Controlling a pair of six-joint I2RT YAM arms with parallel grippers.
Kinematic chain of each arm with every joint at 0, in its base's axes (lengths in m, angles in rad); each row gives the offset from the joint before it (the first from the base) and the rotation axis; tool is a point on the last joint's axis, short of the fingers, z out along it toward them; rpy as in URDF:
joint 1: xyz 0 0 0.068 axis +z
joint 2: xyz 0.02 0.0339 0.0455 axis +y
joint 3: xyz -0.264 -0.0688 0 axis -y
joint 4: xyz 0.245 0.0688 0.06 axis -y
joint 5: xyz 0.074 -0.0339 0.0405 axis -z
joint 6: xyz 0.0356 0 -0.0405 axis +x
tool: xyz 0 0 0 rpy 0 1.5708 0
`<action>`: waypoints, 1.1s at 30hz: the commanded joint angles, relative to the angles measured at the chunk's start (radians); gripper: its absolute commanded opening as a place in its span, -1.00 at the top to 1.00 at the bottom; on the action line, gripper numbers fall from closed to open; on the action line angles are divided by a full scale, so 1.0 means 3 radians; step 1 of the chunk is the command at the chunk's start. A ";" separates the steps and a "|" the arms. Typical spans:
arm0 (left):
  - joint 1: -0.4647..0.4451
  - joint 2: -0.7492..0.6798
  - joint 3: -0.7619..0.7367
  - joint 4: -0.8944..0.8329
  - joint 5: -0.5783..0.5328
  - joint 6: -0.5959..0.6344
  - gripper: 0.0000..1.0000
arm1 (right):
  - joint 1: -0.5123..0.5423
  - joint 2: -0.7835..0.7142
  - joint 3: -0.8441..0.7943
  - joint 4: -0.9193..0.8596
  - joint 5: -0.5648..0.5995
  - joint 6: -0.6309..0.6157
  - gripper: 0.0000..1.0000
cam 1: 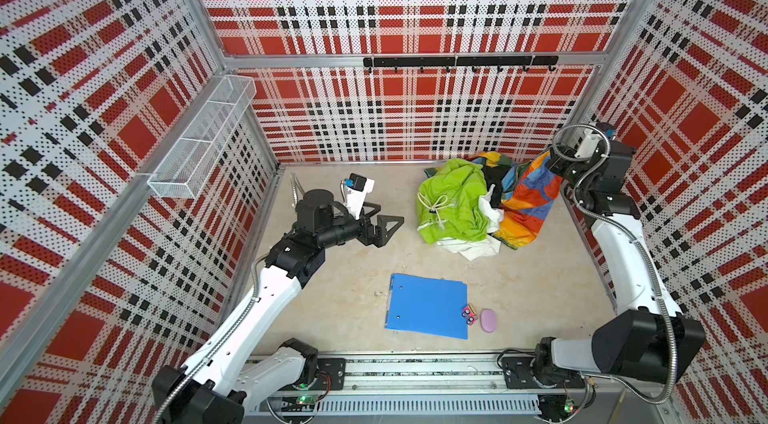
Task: Pick out a specific cloth from the pile
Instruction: 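Lift the rainbow-striped cloth high out of the pile with the right gripper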
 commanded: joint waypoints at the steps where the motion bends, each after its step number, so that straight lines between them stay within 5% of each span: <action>1: 0.0022 -0.0057 -0.0028 0.0106 -0.0066 0.0022 -0.98 | 0.0001 -0.0151 0.0293 0.0471 0.0205 0.0205 1.00; 18: 0.0026 -0.0056 -0.0039 0.0112 -0.0129 0.0030 -0.98 | 0.0001 -0.0030 0.0901 0.0841 0.0368 0.0491 1.00; 33: 0.0024 -0.0052 -0.0054 0.0132 -0.0123 0.0024 -0.98 | 0.0042 0.0062 0.1348 0.1379 0.0012 0.0561 1.00</action>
